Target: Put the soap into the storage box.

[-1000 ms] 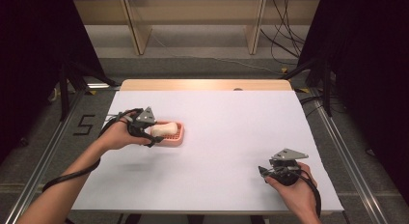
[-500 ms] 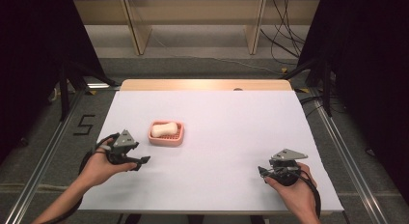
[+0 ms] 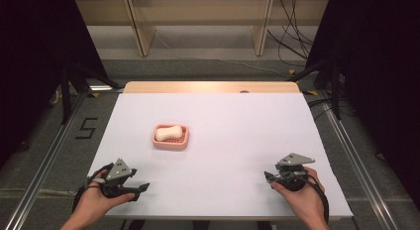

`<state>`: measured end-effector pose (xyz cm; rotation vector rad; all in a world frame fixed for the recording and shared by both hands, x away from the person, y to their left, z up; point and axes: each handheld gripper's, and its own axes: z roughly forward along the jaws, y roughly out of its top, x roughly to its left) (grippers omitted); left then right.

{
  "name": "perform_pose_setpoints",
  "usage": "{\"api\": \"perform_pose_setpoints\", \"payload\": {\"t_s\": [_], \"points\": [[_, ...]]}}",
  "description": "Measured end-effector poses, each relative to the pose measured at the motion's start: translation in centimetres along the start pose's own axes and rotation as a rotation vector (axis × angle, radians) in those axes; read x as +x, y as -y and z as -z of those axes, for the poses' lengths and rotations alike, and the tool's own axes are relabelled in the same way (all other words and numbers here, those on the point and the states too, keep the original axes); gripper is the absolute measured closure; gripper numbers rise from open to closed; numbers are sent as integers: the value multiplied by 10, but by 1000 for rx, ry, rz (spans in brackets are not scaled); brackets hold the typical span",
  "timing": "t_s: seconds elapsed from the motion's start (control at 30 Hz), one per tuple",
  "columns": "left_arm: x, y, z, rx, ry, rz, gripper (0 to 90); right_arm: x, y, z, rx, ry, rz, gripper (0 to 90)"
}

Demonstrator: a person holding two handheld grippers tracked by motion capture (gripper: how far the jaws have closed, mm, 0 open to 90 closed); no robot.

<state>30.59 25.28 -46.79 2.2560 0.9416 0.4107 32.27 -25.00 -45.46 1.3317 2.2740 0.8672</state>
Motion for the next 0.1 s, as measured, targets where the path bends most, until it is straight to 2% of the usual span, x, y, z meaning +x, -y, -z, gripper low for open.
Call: {"api": "perform_pose_setpoints", "payload": {"t_s": [0.1], "points": [[-3,5,1,-6,-5,14,315,0,0,-1,1,-8,27,502]]}}
